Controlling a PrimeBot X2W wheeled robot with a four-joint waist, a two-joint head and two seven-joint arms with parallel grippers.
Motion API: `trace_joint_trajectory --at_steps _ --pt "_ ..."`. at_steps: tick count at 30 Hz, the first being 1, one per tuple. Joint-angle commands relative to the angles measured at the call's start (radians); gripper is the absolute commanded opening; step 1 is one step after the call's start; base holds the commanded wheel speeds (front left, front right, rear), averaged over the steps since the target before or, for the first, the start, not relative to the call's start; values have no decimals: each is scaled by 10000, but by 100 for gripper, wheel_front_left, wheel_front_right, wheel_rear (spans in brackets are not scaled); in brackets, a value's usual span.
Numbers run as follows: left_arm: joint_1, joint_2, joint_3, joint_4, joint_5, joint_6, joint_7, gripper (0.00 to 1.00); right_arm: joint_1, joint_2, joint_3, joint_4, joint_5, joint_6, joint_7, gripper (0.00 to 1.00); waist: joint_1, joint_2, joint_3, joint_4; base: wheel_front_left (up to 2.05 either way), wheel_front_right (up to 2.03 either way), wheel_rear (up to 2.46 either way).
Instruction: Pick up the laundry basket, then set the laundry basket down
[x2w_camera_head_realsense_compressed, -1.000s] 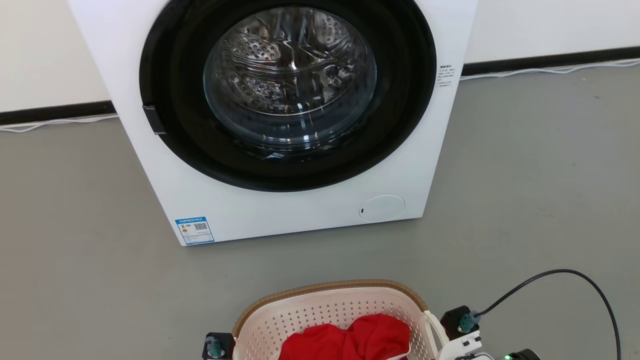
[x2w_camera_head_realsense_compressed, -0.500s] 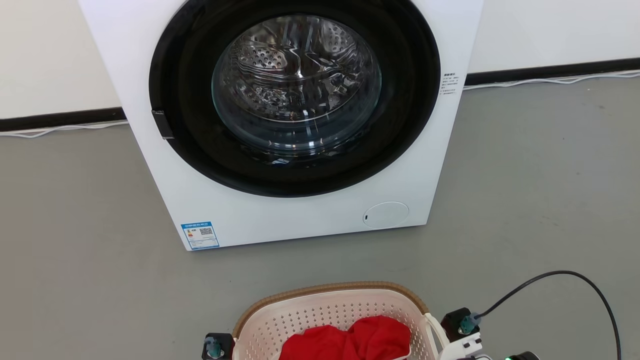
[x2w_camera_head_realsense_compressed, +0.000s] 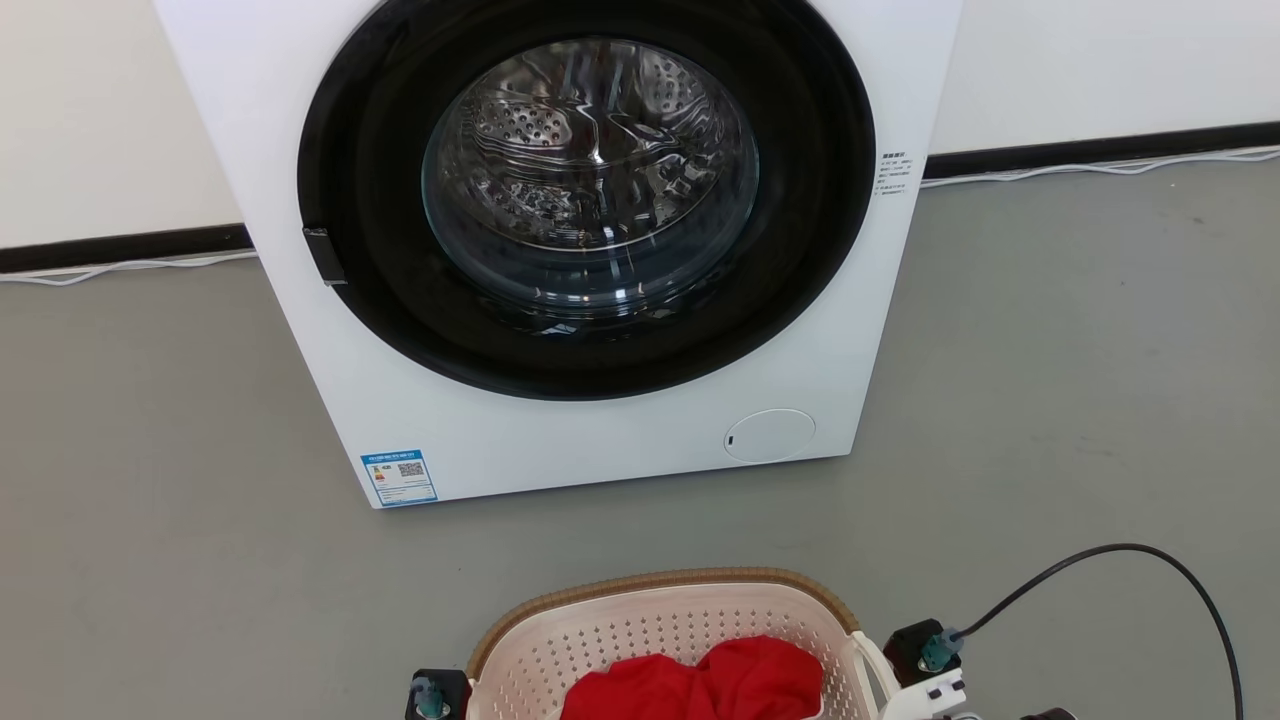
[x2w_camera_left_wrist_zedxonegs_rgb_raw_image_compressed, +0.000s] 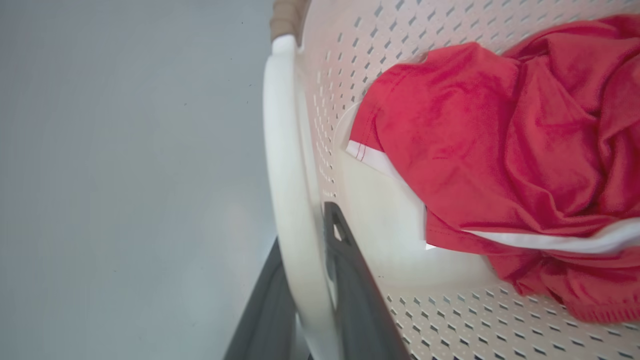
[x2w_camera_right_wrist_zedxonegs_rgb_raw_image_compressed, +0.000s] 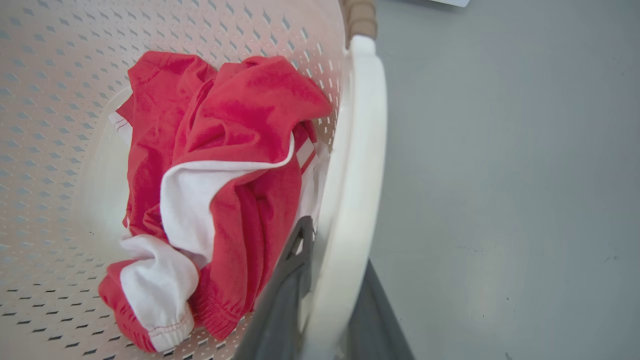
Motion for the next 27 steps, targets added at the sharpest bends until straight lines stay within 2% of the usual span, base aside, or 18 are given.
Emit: trace_joint_trajectory --at_steps 1,27 --pt "-184 14 100 -99 14 83 -194 0 -84 350 257 -286 38 209 -126 0 1 0 5 -2 0 0 0" --pt "-272 14 -214 -209 -258 165 -228 0 -205 350 324 -186 138 209 -235 0 1 0 206 1 0 0 0"
